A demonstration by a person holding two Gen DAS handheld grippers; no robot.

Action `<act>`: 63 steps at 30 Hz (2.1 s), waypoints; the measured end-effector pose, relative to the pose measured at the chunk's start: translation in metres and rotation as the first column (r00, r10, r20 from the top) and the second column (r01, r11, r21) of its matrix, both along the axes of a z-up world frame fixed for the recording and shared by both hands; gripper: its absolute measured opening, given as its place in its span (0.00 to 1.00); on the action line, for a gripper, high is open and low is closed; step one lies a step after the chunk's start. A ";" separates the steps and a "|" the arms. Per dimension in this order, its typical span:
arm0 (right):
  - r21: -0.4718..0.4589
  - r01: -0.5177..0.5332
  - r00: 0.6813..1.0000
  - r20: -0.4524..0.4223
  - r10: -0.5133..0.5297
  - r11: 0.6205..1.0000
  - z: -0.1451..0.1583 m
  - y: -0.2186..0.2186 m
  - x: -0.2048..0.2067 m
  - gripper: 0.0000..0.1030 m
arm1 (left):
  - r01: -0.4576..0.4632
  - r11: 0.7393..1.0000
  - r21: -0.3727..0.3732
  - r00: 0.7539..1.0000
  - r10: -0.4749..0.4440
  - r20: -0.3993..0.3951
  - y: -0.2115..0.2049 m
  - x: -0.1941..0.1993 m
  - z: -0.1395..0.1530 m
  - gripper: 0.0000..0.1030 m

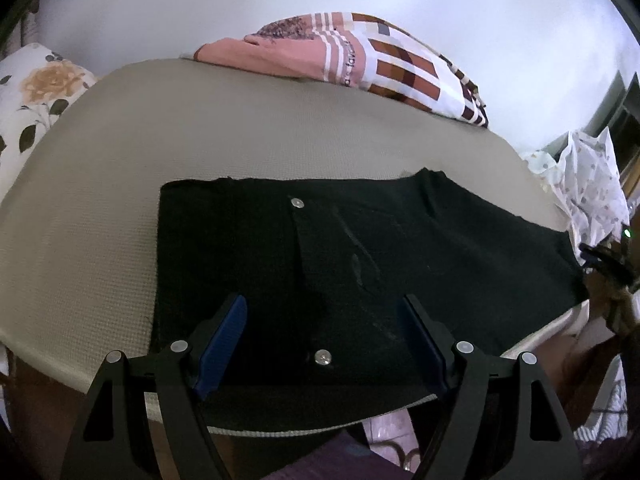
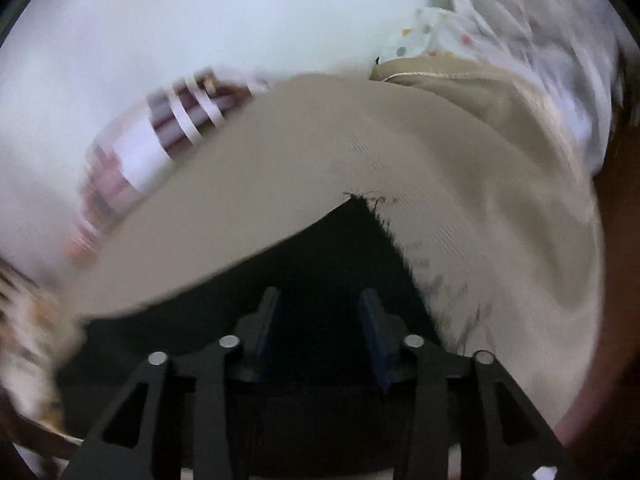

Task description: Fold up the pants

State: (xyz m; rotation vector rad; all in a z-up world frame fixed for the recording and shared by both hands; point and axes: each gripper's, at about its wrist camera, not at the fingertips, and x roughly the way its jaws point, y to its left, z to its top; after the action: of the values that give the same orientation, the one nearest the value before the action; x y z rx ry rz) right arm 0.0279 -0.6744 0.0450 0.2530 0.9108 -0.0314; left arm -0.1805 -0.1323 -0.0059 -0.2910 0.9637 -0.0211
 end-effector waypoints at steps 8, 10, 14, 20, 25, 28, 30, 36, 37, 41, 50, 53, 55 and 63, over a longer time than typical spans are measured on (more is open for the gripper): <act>-0.179 0.010 0.999 -0.036 -0.017 0.984 -0.019 -0.003 0.043 0.35 | 0.016 0.999 0.035 0.999 -0.014 -0.038 -0.013 0.008 0.000 0.76; -0.177 0.020 0.999 -0.043 -0.028 0.984 -0.025 -0.005 0.048 0.06 | 0.020 0.999 0.038 0.999 -0.018 -0.051 -0.017 0.011 -0.003 0.76; -0.193 0.024 1.000 0.010 -0.022 0.981 -0.021 0.003 0.044 0.03 | 0.025 0.999 0.033 0.996 -0.022 -0.088 -0.024 0.017 -0.011 0.76; -0.113 0.107 0.988 0.124 -0.093 0.988 -0.006 -0.005 0.040 0.03 | 0.022 0.999 0.044 0.994 -0.017 -0.104 -0.028 0.022 -0.013 0.76; -0.135 0.218 0.974 0.093 -0.206 0.967 -0.024 -0.019 0.059 0.01 | 0.027 0.996 0.086 0.992 -0.015 -0.127 -0.026 0.023 -0.025 0.76; -0.059 0.267 0.962 0.068 -0.263 0.962 -0.030 -0.042 0.056 0.00 | 0.048 0.995 0.085 0.994 -0.039 -0.106 -0.024 0.018 -0.031 0.76; 0.011 0.269 0.957 0.107 -0.268 0.963 -0.025 -0.053 0.043 0.04 | 0.055 0.993 0.101 0.994 -0.045 -0.095 -0.026 0.017 -0.031 0.76; 0.391 0.045 0.947 0.276 -0.164 0.919 0.019 -0.060 -0.050 0.08 | 0.078 0.993 0.089 0.996 -0.074 -0.050 -0.033 0.016 -0.019 0.76; 0.477 -0.055 0.956 0.279 -0.092 0.877 0.017 -0.051 -0.068 0.08 | 0.080 0.994 0.080 0.996 -0.077 -0.038 -0.035 0.016 -0.016 0.76; 0.588 -0.176 0.978 0.196 0.071 0.790 -0.017 0.003 -0.127 0.08 | 0.076 0.997 0.014 0.997 -0.075 -0.018 -0.036 0.013 -0.012 0.76; 0.786 -0.076 0.996 0.093 0.004 0.613 -0.091 0.044 -0.135 0.08 | 0.069 0.998 0.005 0.998 -0.069 -0.017 -0.034 0.001 -0.012 0.76; 0.807 -0.066 0.996 0.092 -0.015 0.587 -0.092 0.044 -0.129 0.08 | 0.026 0.999 -0.033 0.999 -0.027 -0.022 -0.023 -0.003 -0.015 0.76; 0.794 -0.030 0.998 0.059 -0.028 0.608 -0.094 0.042 -0.124 0.09 | 0.000 0.998 -0.066 1.000 -0.001 -0.028 -0.017 -0.005 -0.018 0.76; 0.855 0.062 0.996 -0.021 -0.086 0.515 -0.121 0.036 -0.118 0.09 | 0.002 0.999 -0.051 1.000 -0.004 -0.029 -0.018 -0.007 -0.019 0.76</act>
State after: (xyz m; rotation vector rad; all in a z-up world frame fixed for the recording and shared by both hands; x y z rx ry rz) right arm -0.0904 -0.6388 -0.0761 1.2420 0.8249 0.3666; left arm -0.1871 -0.1500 -0.0247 -0.3376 0.9937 -0.0442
